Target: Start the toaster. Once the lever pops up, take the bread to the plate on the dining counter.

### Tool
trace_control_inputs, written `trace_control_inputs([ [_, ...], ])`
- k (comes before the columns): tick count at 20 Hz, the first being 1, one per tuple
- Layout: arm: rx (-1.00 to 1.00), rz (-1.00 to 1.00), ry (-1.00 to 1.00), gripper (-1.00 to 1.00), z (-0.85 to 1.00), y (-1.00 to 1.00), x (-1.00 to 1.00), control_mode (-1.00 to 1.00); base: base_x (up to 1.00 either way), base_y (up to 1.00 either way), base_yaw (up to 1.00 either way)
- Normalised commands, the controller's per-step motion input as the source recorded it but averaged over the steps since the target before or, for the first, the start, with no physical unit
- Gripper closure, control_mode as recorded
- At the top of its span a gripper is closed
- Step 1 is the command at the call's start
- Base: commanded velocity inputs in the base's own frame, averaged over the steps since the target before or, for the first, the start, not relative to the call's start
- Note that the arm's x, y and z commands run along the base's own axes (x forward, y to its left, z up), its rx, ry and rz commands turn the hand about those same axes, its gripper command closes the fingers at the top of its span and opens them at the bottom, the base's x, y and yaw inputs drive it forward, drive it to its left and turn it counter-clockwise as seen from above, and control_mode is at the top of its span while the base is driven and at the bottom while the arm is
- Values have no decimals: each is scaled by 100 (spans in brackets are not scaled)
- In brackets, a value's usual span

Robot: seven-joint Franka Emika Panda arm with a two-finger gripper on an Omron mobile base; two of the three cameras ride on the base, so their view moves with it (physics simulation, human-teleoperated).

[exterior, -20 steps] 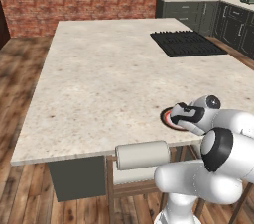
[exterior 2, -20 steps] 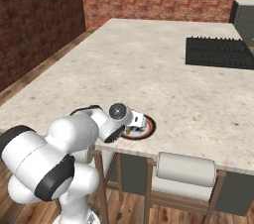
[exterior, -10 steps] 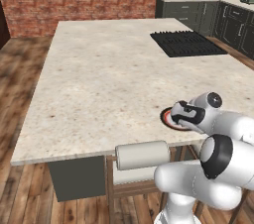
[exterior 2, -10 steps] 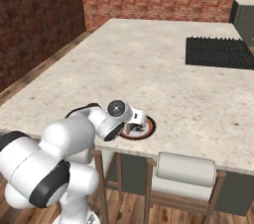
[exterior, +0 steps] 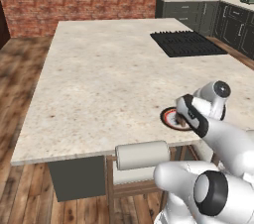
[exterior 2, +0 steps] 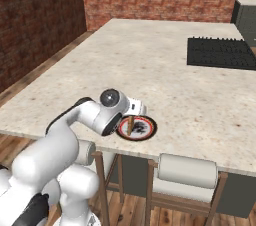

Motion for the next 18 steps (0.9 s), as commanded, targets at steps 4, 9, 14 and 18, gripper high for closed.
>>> trace_control_inputs([
  [4,-6,0,0,-100,67,3,-74,-100,0,0,0],
  [9,-2,-1,0,-100,69,12,-81,-100,0,0,0],
  [14,0,-2,0,-100,63,18,-76,-100,0,0,0],
  [18,0,0,0,-100,47,17,-79,-100,0,0,0],
])
